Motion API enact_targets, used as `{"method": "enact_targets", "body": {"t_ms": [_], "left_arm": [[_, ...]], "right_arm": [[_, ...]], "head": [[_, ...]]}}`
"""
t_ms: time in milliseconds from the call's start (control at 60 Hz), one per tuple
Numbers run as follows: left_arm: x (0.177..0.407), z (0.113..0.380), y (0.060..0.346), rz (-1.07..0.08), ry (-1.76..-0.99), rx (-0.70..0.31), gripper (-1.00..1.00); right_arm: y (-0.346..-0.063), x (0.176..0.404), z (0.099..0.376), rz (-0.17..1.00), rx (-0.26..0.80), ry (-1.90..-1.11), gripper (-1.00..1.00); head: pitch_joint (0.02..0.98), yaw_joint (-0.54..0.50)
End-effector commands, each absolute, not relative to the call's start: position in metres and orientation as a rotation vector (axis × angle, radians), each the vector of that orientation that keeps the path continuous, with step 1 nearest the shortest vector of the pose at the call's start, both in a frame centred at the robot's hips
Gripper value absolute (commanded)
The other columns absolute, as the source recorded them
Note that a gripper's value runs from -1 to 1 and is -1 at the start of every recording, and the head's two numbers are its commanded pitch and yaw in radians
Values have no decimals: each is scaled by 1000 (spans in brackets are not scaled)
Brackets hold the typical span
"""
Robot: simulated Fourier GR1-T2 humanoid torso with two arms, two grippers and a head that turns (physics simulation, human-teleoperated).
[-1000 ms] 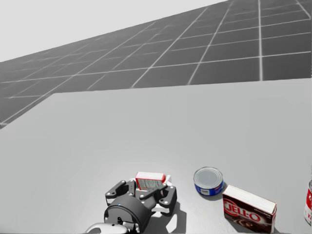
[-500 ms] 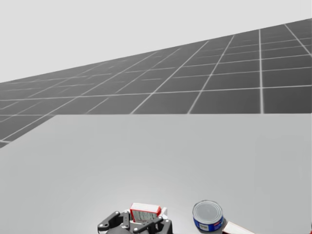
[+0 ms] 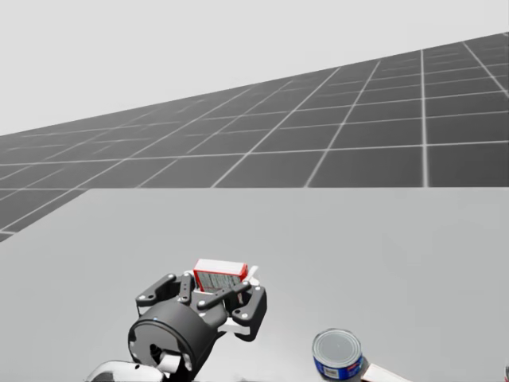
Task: Lift the gelatin box off the table.
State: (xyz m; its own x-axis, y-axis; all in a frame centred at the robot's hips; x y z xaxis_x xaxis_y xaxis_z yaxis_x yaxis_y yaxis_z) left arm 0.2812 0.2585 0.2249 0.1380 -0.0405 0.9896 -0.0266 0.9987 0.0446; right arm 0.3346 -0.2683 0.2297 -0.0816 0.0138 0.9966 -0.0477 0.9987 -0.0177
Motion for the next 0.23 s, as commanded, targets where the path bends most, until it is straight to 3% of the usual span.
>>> {"method": "enact_targets", "body": {"t_ms": [17, 233], "left_arm": [[293, 270, 248, -138, -1526, 3, 1000], [295, 318, 250, -155, -1637, 40, 1000]], "right_arm": [[-269, 334, 230, 48, 40, -1649, -1000], [-270, 334, 231, 41, 53, -1645, -1000]], "head": [[458, 425], [455, 419]]}}
